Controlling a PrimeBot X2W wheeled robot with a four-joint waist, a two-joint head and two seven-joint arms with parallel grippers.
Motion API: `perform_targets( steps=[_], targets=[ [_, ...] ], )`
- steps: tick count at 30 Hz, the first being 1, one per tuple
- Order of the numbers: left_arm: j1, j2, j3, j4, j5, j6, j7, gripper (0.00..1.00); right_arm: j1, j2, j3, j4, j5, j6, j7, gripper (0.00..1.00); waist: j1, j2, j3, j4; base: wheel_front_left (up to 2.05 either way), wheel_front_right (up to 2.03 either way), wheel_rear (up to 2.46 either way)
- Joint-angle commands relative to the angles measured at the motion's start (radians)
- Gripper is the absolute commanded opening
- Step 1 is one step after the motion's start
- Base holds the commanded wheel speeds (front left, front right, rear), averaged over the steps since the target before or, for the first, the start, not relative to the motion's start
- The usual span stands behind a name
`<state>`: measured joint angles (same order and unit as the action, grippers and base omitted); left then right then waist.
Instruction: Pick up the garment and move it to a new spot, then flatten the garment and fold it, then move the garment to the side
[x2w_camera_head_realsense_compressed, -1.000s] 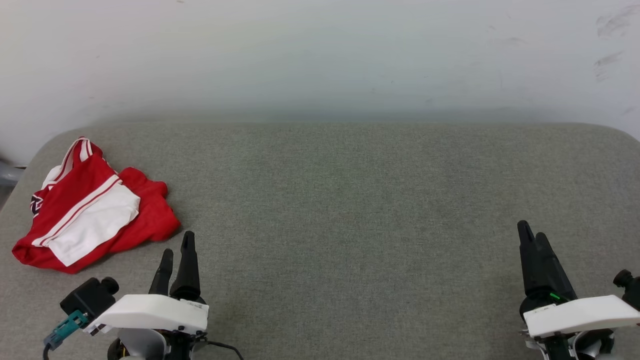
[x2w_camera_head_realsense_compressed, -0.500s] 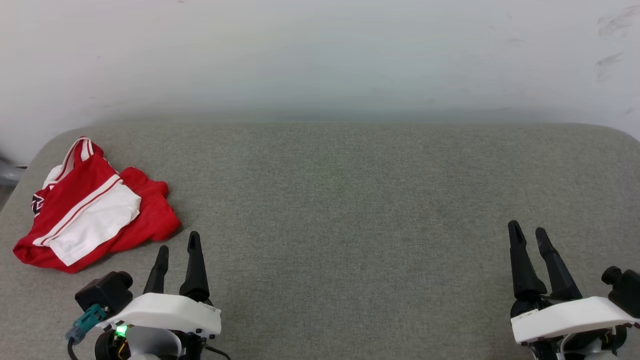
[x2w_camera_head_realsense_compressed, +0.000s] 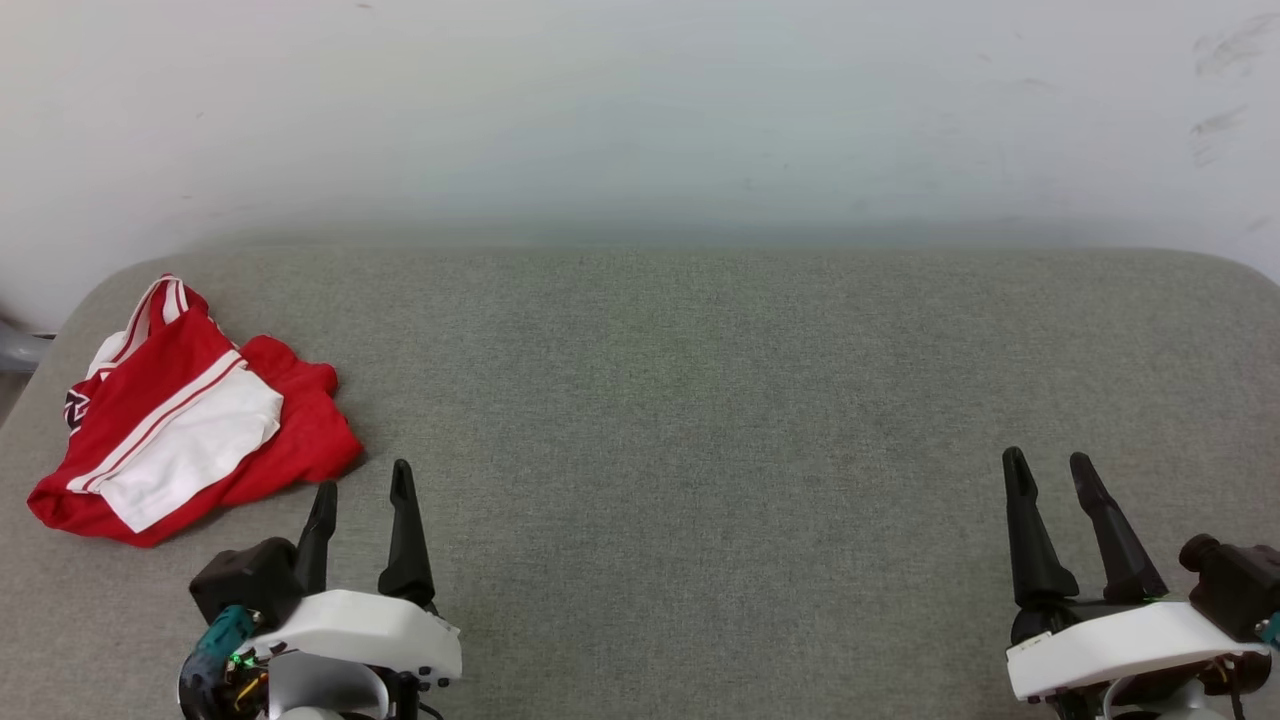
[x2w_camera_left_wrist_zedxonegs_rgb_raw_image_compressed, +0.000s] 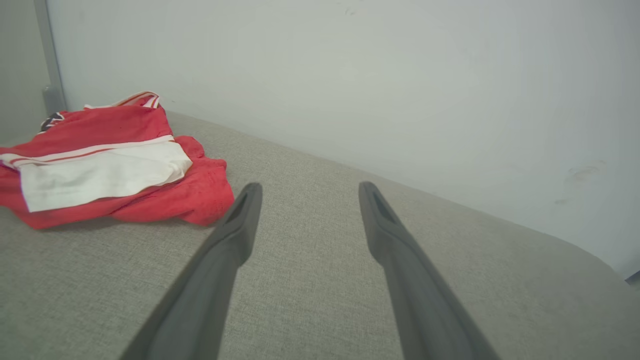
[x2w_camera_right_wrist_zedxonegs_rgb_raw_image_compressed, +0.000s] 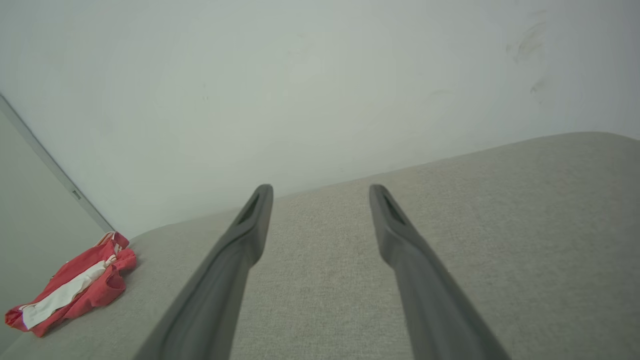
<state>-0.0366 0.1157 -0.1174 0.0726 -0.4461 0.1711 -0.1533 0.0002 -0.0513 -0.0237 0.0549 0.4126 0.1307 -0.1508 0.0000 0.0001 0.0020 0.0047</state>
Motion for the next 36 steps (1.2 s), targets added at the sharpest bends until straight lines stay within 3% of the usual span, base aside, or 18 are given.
perform_targets(
  steps=[1,13,36],
  targets=[
    [-0.001,0.008,-0.004,-0.013,0.021,0.008,-0.006,1.00,-0.001,0.001,0.001,-0.016,-0.023,0.000,-0.010,1.00,0.0000,-0.0001,0.000,0.000,0.00,0.00,0.00],
    [0.007,0.034,-0.057,-0.033,0.127,0.043,-0.036,1.00,0.012,0.001,0.010,-0.021,-0.154,0.000,-0.038,1.00,0.0000,-0.0001,-0.007,0.001,0.00,0.00,0.00],
    [0.031,0.007,-0.040,-0.041,0.271,-0.011,-0.083,1.00,0.025,0.002,0.022,-0.051,-0.311,0.000,-0.087,1.00,0.0000,-0.0001,-0.008,0.004,0.00,0.00,0.00]
  ],
)
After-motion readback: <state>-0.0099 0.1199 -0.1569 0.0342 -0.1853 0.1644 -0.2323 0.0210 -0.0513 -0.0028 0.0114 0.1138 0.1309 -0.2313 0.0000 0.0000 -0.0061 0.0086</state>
